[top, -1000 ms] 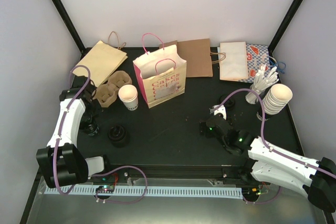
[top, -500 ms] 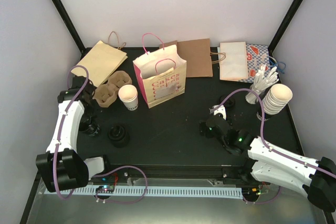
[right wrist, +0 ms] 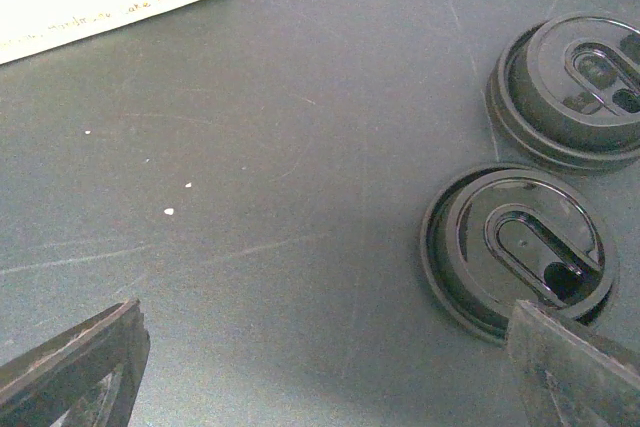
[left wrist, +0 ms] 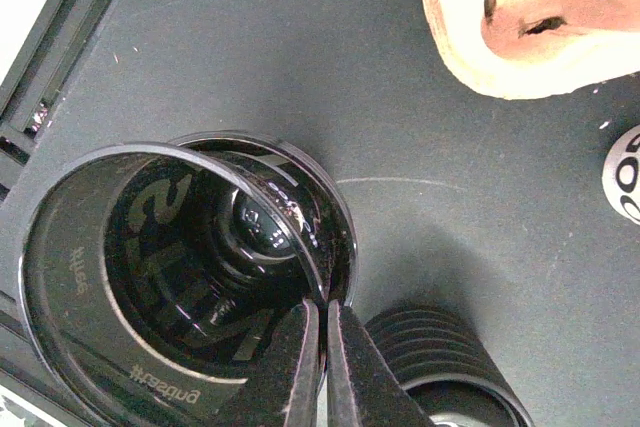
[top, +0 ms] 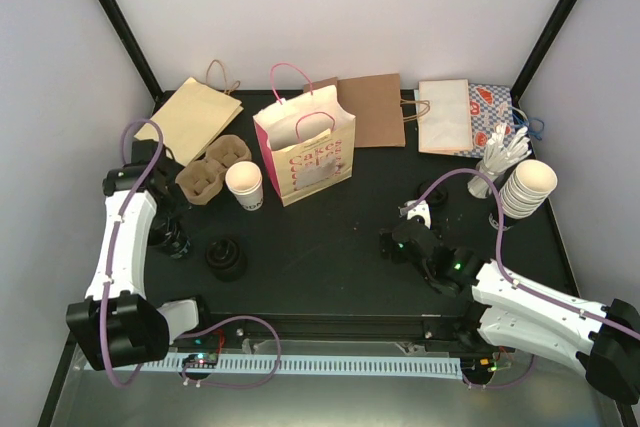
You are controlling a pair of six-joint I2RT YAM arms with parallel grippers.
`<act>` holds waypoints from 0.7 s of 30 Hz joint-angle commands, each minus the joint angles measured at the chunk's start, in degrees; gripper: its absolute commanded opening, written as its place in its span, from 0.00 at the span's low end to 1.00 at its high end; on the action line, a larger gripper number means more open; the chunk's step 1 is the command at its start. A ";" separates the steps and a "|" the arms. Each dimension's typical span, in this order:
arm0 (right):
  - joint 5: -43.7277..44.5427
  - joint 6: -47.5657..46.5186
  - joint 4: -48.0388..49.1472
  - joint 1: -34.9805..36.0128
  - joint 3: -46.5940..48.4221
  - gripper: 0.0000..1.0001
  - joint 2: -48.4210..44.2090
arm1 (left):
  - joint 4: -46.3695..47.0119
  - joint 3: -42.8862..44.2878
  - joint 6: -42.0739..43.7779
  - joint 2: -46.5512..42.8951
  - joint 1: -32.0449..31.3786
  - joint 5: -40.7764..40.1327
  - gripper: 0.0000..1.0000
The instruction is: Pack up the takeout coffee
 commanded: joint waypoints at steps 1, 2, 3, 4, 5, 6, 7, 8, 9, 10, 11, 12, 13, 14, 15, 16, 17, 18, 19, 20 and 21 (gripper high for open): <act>1.08 0.74 1.01 -0.27 1.38 1.00 0.12 | -4.05 5.11 -0.73 -1.51 -0.01 -1.19 0.02; 1.08 0.74 1.01 -0.28 1.38 1.00 0.17 | -4.80 6.03 -0.83 -1.61 -0.07 -1.61 0.02; 1.08 0.74 1.01 -0.28 1.38 1.00 0.21 | -5.67 7.12 -1.04 -1.76 -0.09 -2.12 0.02; 1.04 0.68 1.08 -0.26 1.38 1.00 0.21 | -6.47 8.16 -1.21 -1.93 -0.09 -2.60 0.02; 1.00 0.66 1.09 -0.22 1.38 1.00 0.21 | -7.25 9.08 -1.41 -2.09 -0.15 -3.05 0.01; 0.95 0.66 1.09 -0.26 1.38 1.00 0.29 | -7.98 10.10 -1.52 -2.26 -0.19 -3.35 0.02; 0.87 0.66 1.09 -0.30 1.46 1.00 0.36 | -8.78 11.02 -1.57 -2.43 -0.15 -3.64 0.02; 0.85 0.60 1.10 -0.24 1.47 1.00 0.43 | -9.71 12.10 -1.77 -2.53 -0.26 -3.88 0.01; 0.83 0.62 1.10 -0.24 1.47 1.00 0.51 | -10.57 13.16 -1.92 -2.61 -0.22 -4.15 0.02; 0.82 0.59 1.11 -0.27 1.53 1.00 0.56 | -11.47 14.11 -1.89 -2.80 -0.26 -4.22 0.02; 0.82 0.58 1.05 -0.25 1.55 1.00 0.64 | -12.31 15.27 -1.95 -3.05 -0.31 -4.31 0.02; 0.82 0.66 1.01 -0.23 1.56 1.00 0.73 | -13.26 16.36 -1.92 -3.33 -0.36 -4.32 0.02; 0.82 0.66 1.01 -0.29 1.56 1.00 0.74 | -14.17 17.50 -1.96 -3.63 -0.33 -4.32 0.02; 0.83 0.66 1.01 -0.27 1.56 1.00 0.71 | -14.96 18.89 -1.97 -3.88 -0.34 -4.20 0.02; 0.82 0.66 1.01 -0.23 1.56 1.00 0.66 | -15.64 20.19 -1.93 -4.24 -0.37 -3.96 0.02; 0.82 0.66 1.01 -0.29 1.56 1.00 0.65 | -16.23 22.13 -1.83 -4.54 -0.37 -3.61 0.02; 0.82 0.66 1.01 -0.29 1.56 1.00 0.65 | -16.70 23.49 -1.65 -5.00 -0.37 -3.09 0.02; 0.82 0.66 1.02 -0.31 1.56 1.00 0.65 | -17.00 24.71 -1.48 -5.53 -0.34 -2.57 0.02; 0.82 0.66 1.01 -0.24 1.56 1.00 0.72 | -17.38 26.04 -1.45 -5.83 -0.37 -2.02 0.02; 0.82 0.66 1.01 -0.28 1.56 1.00 0.74 | -17.66 27.15 -1.71 -6.14 -0.34 -1.62 0.01; 0.82 0.66 1.01 -0.26 1.62 1.00 0.80 | -17.75 27.84 -1.93 -6.41 -0.32 -1.14 0.02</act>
